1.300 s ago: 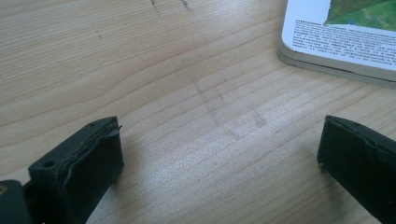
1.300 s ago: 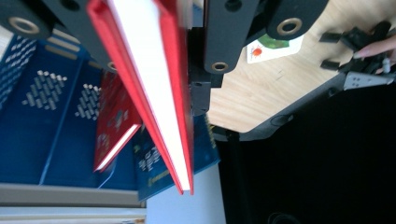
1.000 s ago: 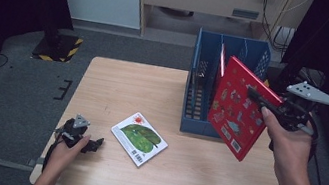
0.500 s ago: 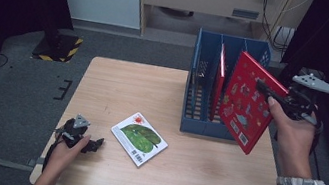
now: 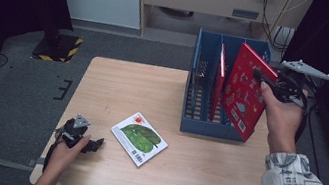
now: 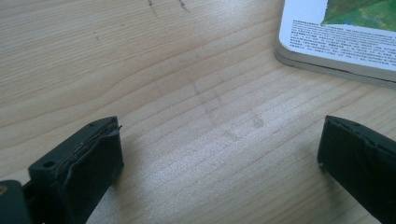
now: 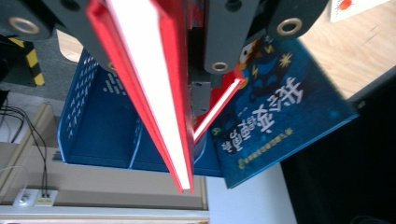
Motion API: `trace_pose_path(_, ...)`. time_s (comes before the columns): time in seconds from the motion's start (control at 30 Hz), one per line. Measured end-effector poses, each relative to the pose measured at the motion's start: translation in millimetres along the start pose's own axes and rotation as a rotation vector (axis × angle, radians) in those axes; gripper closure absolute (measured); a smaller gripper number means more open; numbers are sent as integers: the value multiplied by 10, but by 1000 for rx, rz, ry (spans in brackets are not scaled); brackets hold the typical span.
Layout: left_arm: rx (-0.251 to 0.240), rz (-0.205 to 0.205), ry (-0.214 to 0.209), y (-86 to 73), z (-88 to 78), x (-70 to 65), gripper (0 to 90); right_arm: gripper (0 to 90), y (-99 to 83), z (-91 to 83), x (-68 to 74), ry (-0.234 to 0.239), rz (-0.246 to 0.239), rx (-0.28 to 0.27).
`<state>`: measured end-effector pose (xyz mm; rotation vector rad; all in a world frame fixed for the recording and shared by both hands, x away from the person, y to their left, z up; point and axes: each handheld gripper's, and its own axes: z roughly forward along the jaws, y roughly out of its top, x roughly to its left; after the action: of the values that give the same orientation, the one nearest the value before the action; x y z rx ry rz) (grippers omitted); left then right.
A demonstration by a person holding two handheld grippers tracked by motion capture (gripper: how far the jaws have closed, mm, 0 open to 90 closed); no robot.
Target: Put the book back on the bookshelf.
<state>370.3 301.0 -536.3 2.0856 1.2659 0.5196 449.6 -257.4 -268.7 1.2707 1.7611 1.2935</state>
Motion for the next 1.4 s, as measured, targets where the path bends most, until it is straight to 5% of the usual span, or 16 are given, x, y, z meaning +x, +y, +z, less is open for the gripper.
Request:
trace_pose_path(0.57, -6, 0, -3, 34, 37, -23, 0, 792, 52, 386, 48, -108, 57, -19)
trace_pose_path(1.4, -7, -2, -4, 55, 57, -35, 0, 792, 133, 929, 142, -184, 17, -24)
